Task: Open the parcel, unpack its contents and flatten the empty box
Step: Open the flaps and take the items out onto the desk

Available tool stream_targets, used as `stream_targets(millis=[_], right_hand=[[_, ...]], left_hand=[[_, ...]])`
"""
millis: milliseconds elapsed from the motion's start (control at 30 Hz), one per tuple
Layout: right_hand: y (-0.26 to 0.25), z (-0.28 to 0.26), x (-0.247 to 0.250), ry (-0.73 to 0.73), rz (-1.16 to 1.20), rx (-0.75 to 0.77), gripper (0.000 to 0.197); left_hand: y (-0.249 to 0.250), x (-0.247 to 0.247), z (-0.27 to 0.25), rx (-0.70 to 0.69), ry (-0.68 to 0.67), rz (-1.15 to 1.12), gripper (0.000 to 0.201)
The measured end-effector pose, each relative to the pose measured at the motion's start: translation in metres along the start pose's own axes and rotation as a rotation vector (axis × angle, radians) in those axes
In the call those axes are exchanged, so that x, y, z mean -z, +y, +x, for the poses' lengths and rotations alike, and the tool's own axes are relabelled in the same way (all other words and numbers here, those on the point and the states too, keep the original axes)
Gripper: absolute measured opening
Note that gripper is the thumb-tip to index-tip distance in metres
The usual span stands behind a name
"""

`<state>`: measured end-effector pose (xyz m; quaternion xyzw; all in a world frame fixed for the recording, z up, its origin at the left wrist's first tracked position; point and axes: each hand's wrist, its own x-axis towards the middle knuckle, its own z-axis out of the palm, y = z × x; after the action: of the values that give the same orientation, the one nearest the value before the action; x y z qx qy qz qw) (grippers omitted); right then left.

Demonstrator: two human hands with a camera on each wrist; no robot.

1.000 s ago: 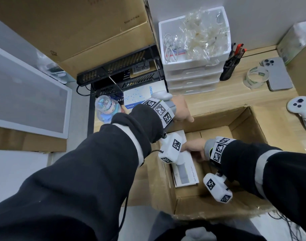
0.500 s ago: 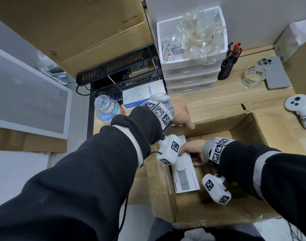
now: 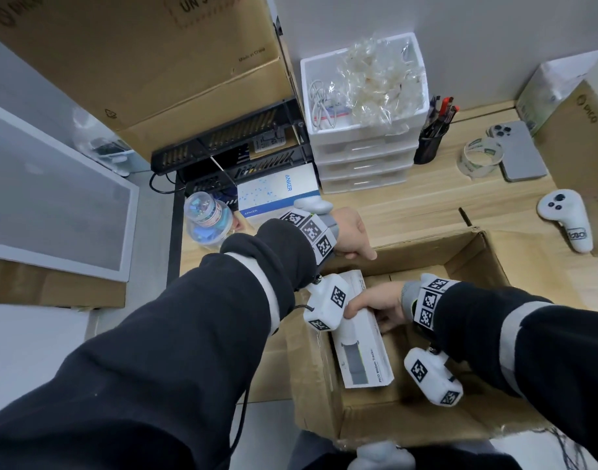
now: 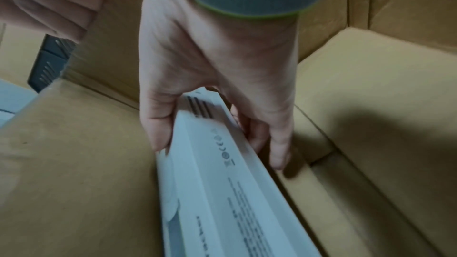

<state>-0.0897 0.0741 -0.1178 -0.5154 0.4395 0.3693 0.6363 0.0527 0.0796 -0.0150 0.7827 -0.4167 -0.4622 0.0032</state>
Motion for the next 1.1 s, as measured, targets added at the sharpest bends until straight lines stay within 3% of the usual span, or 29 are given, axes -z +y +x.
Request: stream_targets(millis=[100, 200, 367, 533, 600, 700, 967, 1100], right_hand=[[-0.009, -0.024, 0.017, -0.043, -0.076, 0.097, 0.055], [-0.029, -0.062, 0.034, -0.139, -0.212, 0.164, 0.053], [-0.063, -0.122, 0.056, -0.139, -0.312, 0.271, 0.069], [-0.104, -0.167, 0.071, -0.161, -0.236, 0.344, 0.049], [-0.120, -0.179, 0.072, -0.166, -0.198, 0.379, 0.043], [-0.145, -0.190, 0.066, -0.128, -0.175, 0.416, 0.040], [-0.205, -0.188, 0.035, -0.034, -0.260, 0.460, 0.058], [-0.224, -0.184, 0.017, 0.021, -0.305, 0.482, 0.042]], left_hand=[[0.002, 0.001, -0.005, 0.016, 0.010, -0.035, 0.028], [0.004, 0.011, -0.014, 0.024, -0.003, -0.090, 0.046], [0.009, 0.043, -0.041, 0.014, 0.056, -0.251, 0.069], [-0.002, 0.078, -0.069, 0.000, -0.106, -0.425, 0.077], [-0.009, 0.088, -0.078, 0.017, -0.110, -0.518, 0.071], [-0.021, 0.105, -0.098, 0.027, -0.014, -0.609, 0.062], [-0.063, 0.128, -0.136, -0.027, 0.127, -0.914, 0.039], [-0.089, 0.128, -0.143, -0.045, 0.242, -1.044, 0.039]])
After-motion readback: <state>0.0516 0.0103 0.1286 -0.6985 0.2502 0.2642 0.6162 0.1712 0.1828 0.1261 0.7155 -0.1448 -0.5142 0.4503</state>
